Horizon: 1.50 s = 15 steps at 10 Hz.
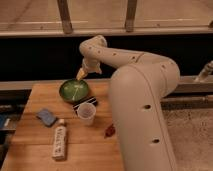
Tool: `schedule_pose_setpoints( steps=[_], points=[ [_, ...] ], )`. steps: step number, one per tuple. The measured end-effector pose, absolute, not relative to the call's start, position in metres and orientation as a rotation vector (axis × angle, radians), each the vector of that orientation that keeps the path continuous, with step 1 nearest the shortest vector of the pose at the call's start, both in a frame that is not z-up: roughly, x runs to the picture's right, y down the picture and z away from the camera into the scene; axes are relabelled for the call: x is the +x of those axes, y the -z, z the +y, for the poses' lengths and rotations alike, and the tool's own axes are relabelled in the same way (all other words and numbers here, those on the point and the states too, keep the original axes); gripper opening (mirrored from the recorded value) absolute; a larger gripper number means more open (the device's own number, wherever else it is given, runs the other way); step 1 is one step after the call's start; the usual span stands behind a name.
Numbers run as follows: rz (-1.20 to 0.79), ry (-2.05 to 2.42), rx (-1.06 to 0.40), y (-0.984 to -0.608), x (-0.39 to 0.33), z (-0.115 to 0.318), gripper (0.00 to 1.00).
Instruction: Place the bottle in the ceramic bowl
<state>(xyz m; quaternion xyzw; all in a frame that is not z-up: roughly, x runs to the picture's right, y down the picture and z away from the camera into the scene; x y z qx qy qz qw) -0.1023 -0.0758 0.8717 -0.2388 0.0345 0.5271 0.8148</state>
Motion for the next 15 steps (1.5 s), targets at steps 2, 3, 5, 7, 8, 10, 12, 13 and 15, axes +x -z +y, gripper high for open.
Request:
schedule_pose_setpoints(
  steps=[2, 3, 5, 7, 8, 10, 12, 13, 15],
  points=[
    [0.076, -1.058, -0.56, -0.853, -0.127, -0.057, 0.8],
    [0.085, -1.045, -0.57, -0.847, -0.129, -0.05, 0.8],
    [0.103, -1.052, -0.572, -0.833, -0.125, -0.034, 0.8],
    [0.106, -1.061, -0.573, -0.816, -0.124, -0.018, 0.8],
    [0.106, -1.066, -0.571, -0.813, -0.12, -0.016, 0.8],
    [0.104, -1.075, -0.569, -0.805, -0.115, -0.012, 0.8],
    [0.099, -1.069, -0.575, -0.804, -0.12, -0.01, 0.8],
    [0.101, -1.072, -0.574, -0.804, -0.118, -0.01, 0.8],
    [0.1, -1.07, -0.574, -0.804, -0.119, -0.01, 0.8]
  ],
)
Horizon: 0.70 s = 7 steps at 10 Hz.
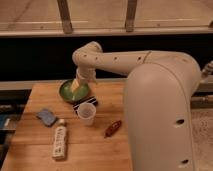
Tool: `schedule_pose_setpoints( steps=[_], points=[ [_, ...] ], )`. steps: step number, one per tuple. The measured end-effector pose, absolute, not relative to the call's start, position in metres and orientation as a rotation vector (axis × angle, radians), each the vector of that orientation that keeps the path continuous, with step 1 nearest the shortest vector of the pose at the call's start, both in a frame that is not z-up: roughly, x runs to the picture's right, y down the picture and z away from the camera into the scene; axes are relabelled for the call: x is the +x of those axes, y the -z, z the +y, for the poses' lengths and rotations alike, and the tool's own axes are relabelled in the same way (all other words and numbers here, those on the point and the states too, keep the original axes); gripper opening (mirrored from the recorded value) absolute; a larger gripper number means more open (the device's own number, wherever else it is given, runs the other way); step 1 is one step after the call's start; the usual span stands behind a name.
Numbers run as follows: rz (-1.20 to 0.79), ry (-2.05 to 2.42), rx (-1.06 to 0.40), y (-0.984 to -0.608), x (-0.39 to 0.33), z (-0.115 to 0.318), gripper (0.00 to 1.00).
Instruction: Place the bottle in the ceramic bowl
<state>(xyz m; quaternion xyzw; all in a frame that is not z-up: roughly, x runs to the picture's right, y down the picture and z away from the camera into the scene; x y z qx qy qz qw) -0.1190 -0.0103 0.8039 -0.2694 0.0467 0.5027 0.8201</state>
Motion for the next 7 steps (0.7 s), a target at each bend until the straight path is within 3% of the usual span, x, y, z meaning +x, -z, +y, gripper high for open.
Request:
schedule_pose_setpoints(
  steps=[4, 7],
  points=[
    [0.118, -1.054, -0.568, -0.8, -0.121, -0.006, 0.8],
    [0.131, -1.036, -0.563, -0.772, -0.138, 0.027, 0.8]
  ],
)
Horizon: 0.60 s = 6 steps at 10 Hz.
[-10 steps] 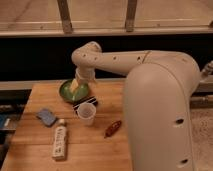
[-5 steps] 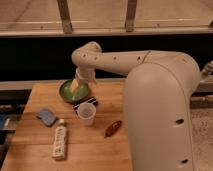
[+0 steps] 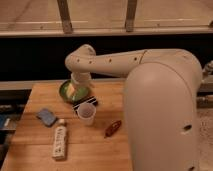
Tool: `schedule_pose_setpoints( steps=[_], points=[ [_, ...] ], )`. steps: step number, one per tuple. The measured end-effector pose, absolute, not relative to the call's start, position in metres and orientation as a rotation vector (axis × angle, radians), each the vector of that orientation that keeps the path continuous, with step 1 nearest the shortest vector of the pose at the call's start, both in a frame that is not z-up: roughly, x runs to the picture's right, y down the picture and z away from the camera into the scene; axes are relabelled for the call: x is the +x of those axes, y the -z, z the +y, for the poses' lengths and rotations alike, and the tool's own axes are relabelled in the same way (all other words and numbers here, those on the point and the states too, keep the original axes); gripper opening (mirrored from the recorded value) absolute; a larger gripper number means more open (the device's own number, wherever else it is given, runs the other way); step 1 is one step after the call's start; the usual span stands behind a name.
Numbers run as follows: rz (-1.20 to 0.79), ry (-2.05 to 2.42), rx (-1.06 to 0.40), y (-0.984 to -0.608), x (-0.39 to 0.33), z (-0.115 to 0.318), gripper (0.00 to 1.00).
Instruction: Place the bottle in the ceramic bowl
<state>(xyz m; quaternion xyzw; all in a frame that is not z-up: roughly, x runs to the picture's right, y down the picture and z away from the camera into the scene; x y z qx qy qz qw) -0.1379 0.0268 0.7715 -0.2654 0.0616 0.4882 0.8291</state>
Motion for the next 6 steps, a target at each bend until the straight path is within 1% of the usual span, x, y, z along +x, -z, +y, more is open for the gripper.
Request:
schedule_pose_setpoints(
  steps=[2, 6],
  points=[
    [0.129, -1.019, -0.563, -0.744, -0.157, 0.058, 0.8],
    [0.098, -0.967, -0.592, -0.724, -0.186, 0.088, 0.8]
  ],
)
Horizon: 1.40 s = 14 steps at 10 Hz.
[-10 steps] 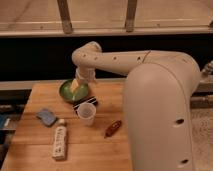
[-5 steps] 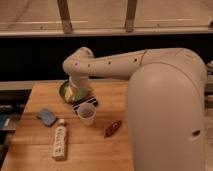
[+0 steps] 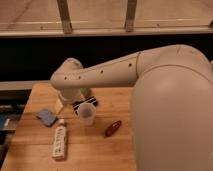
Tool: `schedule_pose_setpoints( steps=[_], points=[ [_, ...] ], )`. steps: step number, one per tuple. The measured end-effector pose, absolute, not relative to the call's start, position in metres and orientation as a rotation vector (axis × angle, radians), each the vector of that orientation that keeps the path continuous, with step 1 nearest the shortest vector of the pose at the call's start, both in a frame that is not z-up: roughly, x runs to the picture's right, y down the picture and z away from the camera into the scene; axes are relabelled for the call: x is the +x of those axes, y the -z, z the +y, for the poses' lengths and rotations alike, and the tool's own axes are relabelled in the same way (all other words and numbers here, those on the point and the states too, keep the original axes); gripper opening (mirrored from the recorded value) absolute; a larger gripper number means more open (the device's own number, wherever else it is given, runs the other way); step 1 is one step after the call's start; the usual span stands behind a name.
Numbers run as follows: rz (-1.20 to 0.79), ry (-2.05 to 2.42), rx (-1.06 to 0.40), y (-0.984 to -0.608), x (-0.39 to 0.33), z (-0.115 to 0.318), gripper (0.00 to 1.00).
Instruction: Place the bottle in the ceramic bowl
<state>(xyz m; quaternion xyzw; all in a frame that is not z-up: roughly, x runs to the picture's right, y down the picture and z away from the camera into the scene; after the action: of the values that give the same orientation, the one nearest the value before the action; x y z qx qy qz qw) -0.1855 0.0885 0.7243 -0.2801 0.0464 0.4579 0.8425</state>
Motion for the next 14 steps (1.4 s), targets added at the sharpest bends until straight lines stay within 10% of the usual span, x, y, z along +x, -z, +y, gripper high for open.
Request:
schedule_pose_setpoints(
  steps=[14],
  points=[
    [0.096, -0.85, -0.697, -0.727, -0.233, 0.123, 0.8]
  ],
)
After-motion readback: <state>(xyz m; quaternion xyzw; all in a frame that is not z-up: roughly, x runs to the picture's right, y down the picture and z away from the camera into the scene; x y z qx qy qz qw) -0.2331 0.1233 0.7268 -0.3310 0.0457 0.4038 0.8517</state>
